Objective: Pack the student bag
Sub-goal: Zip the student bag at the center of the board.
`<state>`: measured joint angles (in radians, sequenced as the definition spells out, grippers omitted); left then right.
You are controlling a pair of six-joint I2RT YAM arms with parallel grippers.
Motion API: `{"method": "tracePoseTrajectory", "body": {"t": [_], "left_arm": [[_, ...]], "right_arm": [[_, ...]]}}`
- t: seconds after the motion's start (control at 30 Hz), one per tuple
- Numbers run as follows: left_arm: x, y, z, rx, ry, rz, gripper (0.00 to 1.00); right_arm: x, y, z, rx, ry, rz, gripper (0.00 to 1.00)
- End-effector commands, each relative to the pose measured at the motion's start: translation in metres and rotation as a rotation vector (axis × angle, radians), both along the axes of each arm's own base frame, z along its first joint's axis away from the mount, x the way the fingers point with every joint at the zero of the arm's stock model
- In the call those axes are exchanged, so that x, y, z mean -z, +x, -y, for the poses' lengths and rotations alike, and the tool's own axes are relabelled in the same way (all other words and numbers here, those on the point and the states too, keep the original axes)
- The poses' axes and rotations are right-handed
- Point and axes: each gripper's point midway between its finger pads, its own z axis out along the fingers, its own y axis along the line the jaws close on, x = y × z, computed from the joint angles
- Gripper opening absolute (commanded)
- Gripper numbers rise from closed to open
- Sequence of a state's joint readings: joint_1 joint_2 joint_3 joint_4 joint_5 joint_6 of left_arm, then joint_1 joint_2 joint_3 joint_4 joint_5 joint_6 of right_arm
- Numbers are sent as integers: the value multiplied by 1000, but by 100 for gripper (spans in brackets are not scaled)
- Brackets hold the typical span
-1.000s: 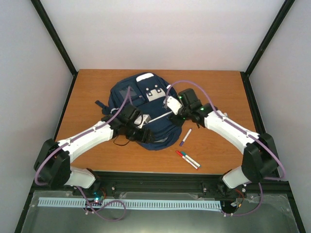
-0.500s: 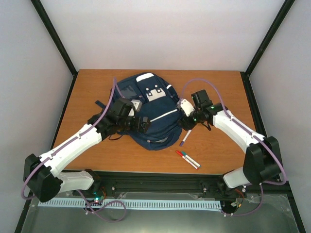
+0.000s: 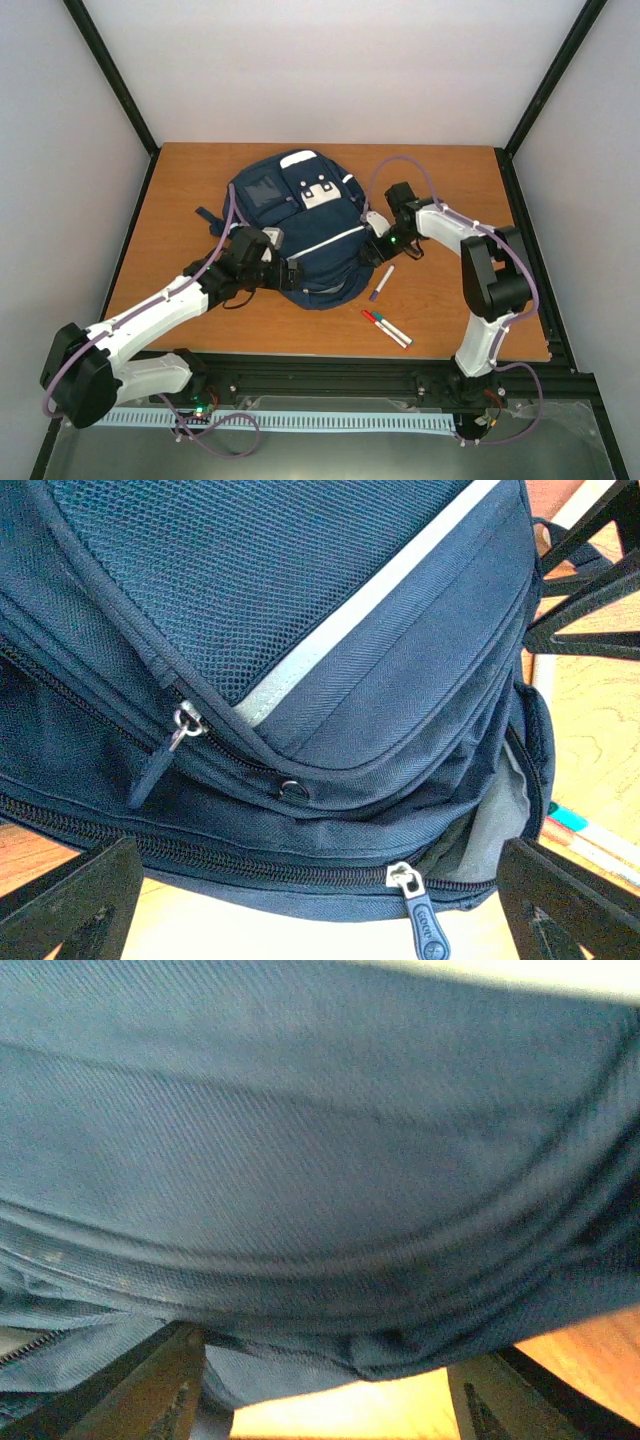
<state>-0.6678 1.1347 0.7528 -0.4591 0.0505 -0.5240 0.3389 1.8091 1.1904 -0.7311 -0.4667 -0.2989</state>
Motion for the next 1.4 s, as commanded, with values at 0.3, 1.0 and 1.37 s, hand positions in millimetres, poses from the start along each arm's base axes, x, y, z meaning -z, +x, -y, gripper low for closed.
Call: {"method": "tracePoseTrajectory", "body": {"t": [0.3,1.0,1.37], "left_arm": [[41,11,15,-77,-96,-58,100],[17,18,-68,-458,171,-28,100],[13,27,-60,-422,75,-24,100]], "right_arm": [[-92,102,-73,-19,345,146,19],[-117,51,-50,16,187,251,49],[-110,-25,-106,-205,170,249,49]]}}
